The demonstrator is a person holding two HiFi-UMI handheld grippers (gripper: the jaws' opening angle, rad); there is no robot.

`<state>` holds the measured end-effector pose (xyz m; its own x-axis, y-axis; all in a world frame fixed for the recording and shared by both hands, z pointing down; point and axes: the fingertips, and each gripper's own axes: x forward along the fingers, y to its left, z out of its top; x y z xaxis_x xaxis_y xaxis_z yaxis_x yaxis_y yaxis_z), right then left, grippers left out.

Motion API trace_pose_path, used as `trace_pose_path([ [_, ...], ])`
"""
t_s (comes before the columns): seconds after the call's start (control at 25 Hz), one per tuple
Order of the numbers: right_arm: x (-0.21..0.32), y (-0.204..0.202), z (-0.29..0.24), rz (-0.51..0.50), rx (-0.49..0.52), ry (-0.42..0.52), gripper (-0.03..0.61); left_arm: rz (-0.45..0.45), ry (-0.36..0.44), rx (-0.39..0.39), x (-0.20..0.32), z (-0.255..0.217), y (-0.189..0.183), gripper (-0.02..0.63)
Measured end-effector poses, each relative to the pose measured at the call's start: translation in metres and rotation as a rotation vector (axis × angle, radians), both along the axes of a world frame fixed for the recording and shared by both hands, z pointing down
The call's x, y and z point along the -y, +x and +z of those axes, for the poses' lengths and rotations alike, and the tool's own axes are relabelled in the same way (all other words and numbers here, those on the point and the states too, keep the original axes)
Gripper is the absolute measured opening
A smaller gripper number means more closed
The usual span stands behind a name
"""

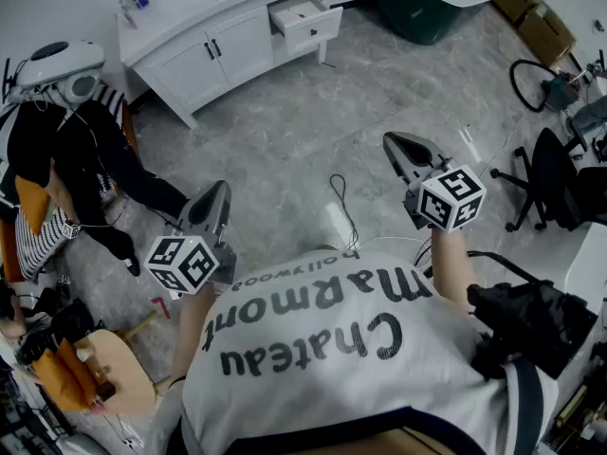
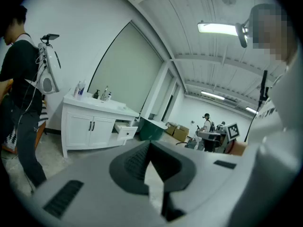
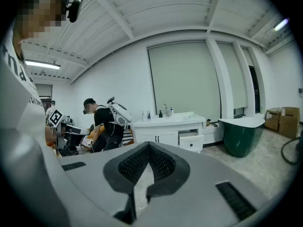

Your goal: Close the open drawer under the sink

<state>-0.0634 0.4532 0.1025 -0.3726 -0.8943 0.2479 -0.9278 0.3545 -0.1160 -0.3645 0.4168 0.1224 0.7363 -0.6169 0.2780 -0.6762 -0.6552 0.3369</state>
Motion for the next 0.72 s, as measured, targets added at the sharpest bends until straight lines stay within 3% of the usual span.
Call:
trace_pose_path([
  [0.4, 0.01, 0.013, 0.008, -0.012, -0.026, -0.003, 0.011, -0.002, -0.001, 0.002, 0.01, 0.006, 0.016, 0.008],
  [0.6, 0.009, 0.012, 0.003, -0.011, 0.02, 0.026, 0.011, -0.004, -0.003, -0.011, 0.008, 0.008, 0.013, 0.008],
  [0.72, 0.022, 0.031, 0.004, -0.015, 0.027, 0.022, 0.012, -0.014, -0.013, -0.035, 0.023, 0.008, 0.031, 0.008],
])
